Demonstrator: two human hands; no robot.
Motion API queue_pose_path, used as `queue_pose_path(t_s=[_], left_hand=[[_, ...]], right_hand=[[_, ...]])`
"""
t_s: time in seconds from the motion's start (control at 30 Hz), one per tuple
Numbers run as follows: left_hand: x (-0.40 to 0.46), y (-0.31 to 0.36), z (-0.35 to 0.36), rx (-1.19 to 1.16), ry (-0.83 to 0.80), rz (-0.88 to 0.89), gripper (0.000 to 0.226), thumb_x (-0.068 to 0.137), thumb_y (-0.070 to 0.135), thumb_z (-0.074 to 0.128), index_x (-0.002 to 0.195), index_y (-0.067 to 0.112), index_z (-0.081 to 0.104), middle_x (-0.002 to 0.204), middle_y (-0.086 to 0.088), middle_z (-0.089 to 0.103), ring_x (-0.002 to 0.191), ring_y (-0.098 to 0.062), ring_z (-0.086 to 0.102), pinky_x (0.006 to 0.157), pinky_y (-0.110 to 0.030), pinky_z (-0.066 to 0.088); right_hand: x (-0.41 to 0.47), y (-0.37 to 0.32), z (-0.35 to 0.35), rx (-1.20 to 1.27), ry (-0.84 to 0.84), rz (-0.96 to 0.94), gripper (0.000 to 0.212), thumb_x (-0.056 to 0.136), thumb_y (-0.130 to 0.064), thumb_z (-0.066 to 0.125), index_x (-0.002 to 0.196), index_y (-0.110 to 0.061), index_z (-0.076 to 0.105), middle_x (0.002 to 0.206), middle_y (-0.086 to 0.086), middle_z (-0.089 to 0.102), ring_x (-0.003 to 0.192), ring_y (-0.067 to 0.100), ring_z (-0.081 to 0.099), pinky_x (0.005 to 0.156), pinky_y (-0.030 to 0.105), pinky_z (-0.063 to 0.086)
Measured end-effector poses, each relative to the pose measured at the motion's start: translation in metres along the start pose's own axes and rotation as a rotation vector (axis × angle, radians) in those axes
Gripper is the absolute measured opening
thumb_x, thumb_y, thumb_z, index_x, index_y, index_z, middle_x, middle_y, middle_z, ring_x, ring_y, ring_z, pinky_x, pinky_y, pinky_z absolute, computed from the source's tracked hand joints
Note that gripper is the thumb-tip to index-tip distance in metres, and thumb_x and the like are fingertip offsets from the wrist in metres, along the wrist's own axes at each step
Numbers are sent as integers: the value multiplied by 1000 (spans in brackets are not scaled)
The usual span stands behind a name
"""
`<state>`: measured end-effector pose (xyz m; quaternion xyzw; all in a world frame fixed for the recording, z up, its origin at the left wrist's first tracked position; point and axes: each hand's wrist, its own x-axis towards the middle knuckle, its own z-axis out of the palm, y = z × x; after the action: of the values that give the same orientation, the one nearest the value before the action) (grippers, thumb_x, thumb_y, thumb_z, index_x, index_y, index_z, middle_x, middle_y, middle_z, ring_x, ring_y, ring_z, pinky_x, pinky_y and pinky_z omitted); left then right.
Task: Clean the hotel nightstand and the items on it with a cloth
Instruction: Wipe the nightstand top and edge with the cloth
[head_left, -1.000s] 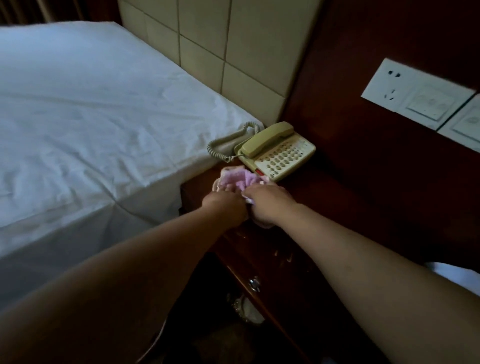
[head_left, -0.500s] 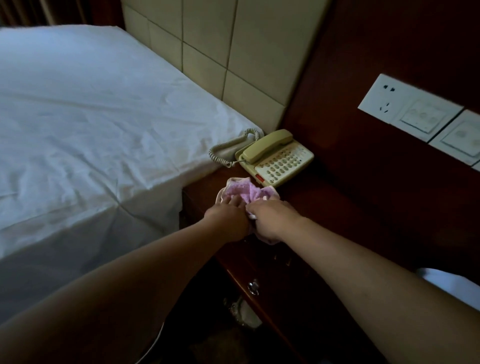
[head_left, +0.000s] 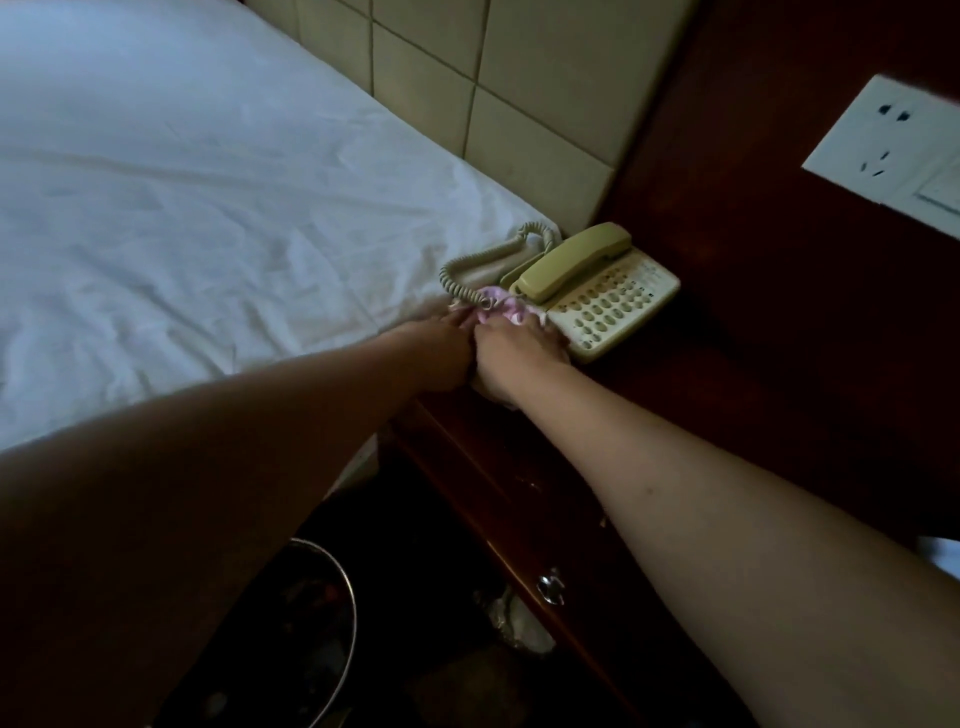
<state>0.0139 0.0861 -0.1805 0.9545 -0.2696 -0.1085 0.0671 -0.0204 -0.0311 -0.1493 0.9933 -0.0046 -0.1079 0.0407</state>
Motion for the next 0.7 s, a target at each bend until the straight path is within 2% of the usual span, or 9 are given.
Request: queue_pose_path(t_s=[0.1,0.17,0.3,0.43,0.63,0.7], left_hand=[[-5,-2,9,130,-54,-12,67,104,27,33,160,2,7,168,-19,3,156,-34,3,125,-49,13],[-21,4,12,208,-75,-16,69,103,33,32,160,2,9,168,-20,6,156,-35,2,126,-50,10],[-75,27,17,131,-78,-102,76,103,46,34,160,3,8,168,-18,8,156,-33,5,126,-45,13],[-121,61,25,127,-77,-147,75,104,50,33,161,8,7,169,-12,6,157,-27,4,125,-40,10],[-136,87,44,191,-70,-106,74,104,49,25,161,5,6,169,-16,2,157,-31,1,125,-45,7],[-127,80,47,219,-83,-86,79,99,54,13,161,5,6,169,-16,2,156,-32,-1,126,-47,8]], right_hand=[[2,-2,10,-44,-16,-71,60,97,-27,43,156,-25,33,166,5,21,153,34,12,122,52,12],[-10,0,11,-21,-49,-98,61,95,-31,49,154,-26,35,165,7,24,154,33,11,123,53,11],[-57,0,7,22,-91,-204,59,93,-43,59,148,-31,43,162,-2,32,153,32,13,120,51,16],[-107,6,5,-32,-97,-275,47,95,-40,60,140,-30,52,154,-5,42,151,29,22,119,48,20],[-143,24,17,-61,-84,-303,48,98,-35,54,144,-24,45,153,-2,38,142,34,29,112,50,28],[-138,27,21,-46,-64,-314,48,99,-35,54,144,-22,42,154,-2,35,142,35,28,112,51,28]])
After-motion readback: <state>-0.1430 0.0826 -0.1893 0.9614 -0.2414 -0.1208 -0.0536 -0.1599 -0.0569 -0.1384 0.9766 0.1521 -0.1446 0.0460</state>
